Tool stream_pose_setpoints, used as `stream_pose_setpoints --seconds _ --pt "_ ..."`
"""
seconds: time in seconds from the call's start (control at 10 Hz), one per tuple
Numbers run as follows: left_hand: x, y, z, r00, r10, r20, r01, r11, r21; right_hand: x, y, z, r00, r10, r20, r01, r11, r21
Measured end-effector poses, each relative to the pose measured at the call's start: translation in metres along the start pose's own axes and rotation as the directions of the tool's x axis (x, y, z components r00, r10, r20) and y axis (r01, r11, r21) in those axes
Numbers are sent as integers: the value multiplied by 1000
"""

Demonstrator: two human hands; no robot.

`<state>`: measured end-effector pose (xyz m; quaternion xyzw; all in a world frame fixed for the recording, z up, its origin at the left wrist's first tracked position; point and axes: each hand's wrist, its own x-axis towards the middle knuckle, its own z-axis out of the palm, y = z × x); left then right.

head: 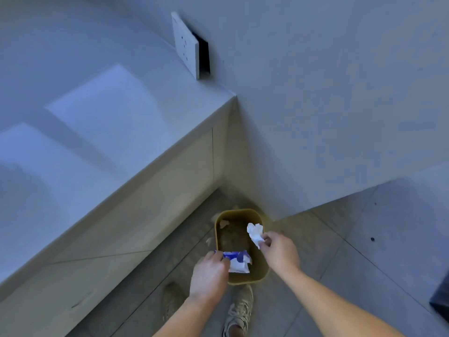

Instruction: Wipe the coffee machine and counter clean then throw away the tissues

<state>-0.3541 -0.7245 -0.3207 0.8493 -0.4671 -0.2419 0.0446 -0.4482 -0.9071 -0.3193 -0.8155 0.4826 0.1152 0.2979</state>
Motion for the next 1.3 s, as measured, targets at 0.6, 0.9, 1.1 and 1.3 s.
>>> stream_pose_setpoints --seconds 0.6,0.9,1.1,1.3 --pt "91 -6 145 986 107 125 -123 985 123 89 73 108 998 51 32 -49 996 -72" --pt "102 -16 168 974 133 182 -174 956 234 98 76 135 988 130 81 -122 988 -95" --pt "88 -26 155 989 62 134 -79 989 125 84 77 132 988 146 55 -141 987 -79" --pt "85 -27 120 1000 -13 22 11 994 110 75 59 113 1000 2 14 -1 997 -83"
